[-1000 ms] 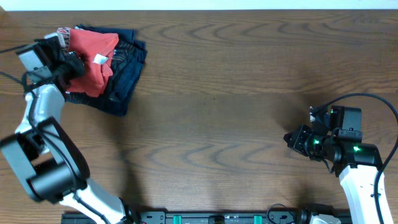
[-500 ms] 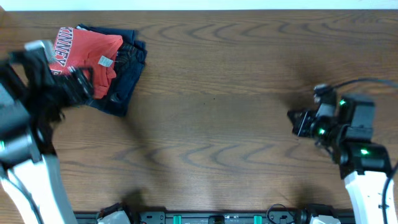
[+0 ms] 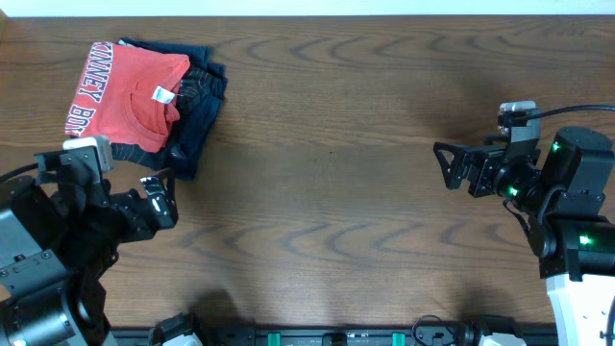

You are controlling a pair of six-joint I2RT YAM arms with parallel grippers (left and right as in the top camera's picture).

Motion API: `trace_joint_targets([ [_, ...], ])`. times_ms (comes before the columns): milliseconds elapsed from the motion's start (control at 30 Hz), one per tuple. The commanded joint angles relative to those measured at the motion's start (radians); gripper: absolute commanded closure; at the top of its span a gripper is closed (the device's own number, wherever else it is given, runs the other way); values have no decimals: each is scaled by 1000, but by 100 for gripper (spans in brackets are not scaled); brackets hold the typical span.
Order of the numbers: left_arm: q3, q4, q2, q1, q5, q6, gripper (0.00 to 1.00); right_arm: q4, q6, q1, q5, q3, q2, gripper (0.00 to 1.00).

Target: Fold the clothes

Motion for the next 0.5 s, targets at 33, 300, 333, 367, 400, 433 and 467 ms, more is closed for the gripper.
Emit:
trace_joint_targets([
  [33, -1, 0, 10, -3, -23, 18, 2, -11, -20, 8, -8, 8, 0, 1],
  [300, -1, 0, 13, -3, -23, 17, 2, -37, 6, 11, -60, 7, 0, 1],
  [333, -1, 0, 13, -3, -23, 18, 2, -42, 5, 11, -59, 7, 0, 1],
  [367, -1, 0, 13, -3, -23, 18, 2, -66, -3, 11, -34, 7, 0, 1],
  [400, -1, 0, 13, -3, -23, 18, 2, -89, -2, 10, -2, 7, 0, 1],
  [433, -1, 0, 13, -3, -23, 17, 2, -108, -2, 10, 16, 7, 0, 1],
  [467, -1, 0, 13, -3, -23, 18, 2, -137, -2, 10, 19, 7, 0, 1],
])
